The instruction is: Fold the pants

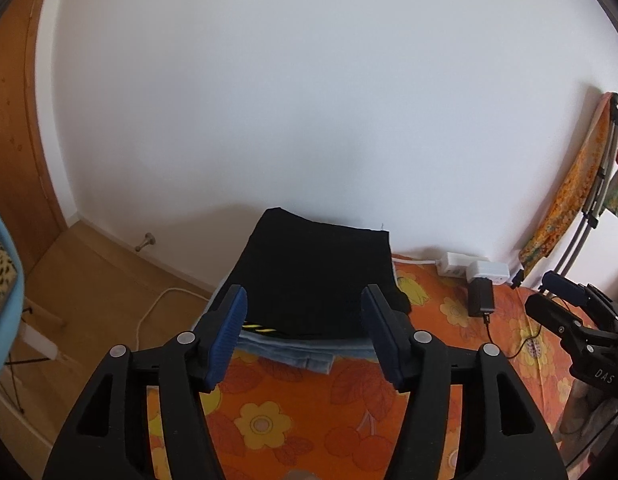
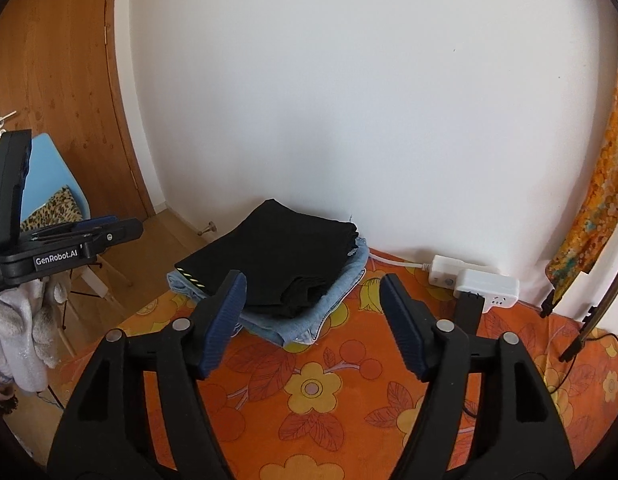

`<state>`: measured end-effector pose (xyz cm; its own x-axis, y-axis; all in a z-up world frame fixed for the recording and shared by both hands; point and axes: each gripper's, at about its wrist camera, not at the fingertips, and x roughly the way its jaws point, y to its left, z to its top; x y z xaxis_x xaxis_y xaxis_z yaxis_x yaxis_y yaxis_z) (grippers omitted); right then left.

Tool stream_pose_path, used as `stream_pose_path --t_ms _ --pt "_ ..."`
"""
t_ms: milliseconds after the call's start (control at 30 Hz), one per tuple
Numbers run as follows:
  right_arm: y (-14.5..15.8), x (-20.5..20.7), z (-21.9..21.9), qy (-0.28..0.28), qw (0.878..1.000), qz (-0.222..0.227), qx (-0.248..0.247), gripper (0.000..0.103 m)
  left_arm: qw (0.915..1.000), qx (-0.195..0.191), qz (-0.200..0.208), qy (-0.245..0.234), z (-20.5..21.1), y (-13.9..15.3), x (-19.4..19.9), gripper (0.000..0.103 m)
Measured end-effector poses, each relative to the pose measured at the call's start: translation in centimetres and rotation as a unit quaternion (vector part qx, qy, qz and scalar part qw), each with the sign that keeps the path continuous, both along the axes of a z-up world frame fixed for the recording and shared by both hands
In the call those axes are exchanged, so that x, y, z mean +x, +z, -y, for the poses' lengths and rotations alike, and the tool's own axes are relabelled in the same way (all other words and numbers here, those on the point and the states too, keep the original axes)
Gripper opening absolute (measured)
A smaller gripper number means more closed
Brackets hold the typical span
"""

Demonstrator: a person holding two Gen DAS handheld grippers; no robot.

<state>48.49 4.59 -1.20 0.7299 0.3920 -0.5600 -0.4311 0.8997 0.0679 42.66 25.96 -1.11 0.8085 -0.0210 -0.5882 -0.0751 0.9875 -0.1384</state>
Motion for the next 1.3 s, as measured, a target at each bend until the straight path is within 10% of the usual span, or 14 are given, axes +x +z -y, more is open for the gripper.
stream_pose_path --t_ms 67,700,1300 --pt "1.0 -1.6 0.8 -0.001 1.000 0.008 0.013 0.093 1.0000 -0.001 0.005 -0.003 0.6 0.6 -1.6 0.072" --pt "6.0 -17.8 5.2 -0.004 0.998 0.059 -0.011 0.099 0.9993 -0.019 0.030 -0.008 6.4 3.0 -17.8 0.082" --pt "1.9 -27.1 13.2 -0.064 0.996 0.057 -0.036 0.103 0.9997 0.018 0.004 0.017 13.2 -1.3 -26.5 0.087"
